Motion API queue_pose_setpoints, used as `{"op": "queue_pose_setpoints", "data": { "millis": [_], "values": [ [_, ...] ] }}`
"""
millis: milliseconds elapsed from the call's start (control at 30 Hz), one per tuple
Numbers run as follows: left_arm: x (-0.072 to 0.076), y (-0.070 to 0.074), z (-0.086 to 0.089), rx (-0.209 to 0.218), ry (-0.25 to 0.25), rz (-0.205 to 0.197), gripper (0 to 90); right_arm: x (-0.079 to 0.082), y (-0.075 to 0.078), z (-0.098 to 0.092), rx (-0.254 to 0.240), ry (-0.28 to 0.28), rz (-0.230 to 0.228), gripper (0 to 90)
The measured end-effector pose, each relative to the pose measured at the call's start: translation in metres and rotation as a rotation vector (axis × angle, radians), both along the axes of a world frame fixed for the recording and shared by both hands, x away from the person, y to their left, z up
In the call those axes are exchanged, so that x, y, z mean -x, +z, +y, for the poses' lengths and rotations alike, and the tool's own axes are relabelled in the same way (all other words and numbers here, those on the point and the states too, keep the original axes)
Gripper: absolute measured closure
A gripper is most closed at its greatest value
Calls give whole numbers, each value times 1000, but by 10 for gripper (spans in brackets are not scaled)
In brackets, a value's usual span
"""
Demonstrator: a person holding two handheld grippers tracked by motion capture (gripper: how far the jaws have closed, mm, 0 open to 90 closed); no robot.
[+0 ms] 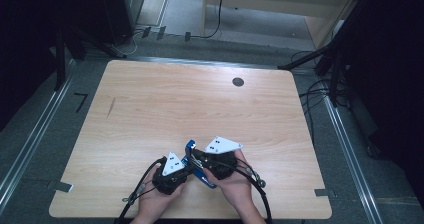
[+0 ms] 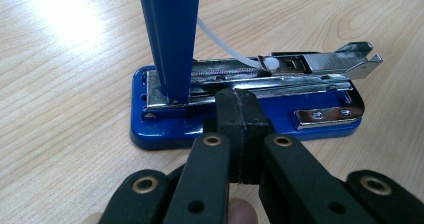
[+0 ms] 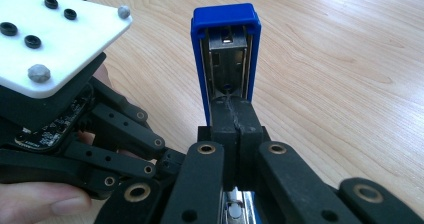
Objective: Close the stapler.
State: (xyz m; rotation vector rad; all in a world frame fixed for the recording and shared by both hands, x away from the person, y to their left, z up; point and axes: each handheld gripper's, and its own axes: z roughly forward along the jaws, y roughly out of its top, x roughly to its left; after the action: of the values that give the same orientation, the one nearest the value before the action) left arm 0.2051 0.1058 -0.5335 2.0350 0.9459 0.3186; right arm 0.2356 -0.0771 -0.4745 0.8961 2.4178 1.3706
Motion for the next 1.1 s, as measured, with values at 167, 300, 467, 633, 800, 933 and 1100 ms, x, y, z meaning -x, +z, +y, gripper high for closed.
{"op": "queue_pose_setpoints", "data": {
  "millis": [167,300,467,633,800,933,1100],
  "values": [
    [0,0,0,4,2,6,900,0,2,-2,-5,-4,-4,900],
    [0,0,0,3,2,6,900,0,5,-5,-11,-10,-8,900],
    [0,0,0,-4,-1,0,900,1,10,-11,-18,-19,-18,900],
    [1,0,0,-3,3,-1,900,0,16,-15,-34,-36,-27,900],
    [1,0,0,-4,4,-4,900,-1,24,-14,-41,-42,-46,900],
    [1,0,0,-4,2,-5,900,-5,29,-11,-45,-48,-57,900],
    [1,0,0,-3,-2,-4,900,-10,35,-6,-47,-59,-71,900]
  ]
}}
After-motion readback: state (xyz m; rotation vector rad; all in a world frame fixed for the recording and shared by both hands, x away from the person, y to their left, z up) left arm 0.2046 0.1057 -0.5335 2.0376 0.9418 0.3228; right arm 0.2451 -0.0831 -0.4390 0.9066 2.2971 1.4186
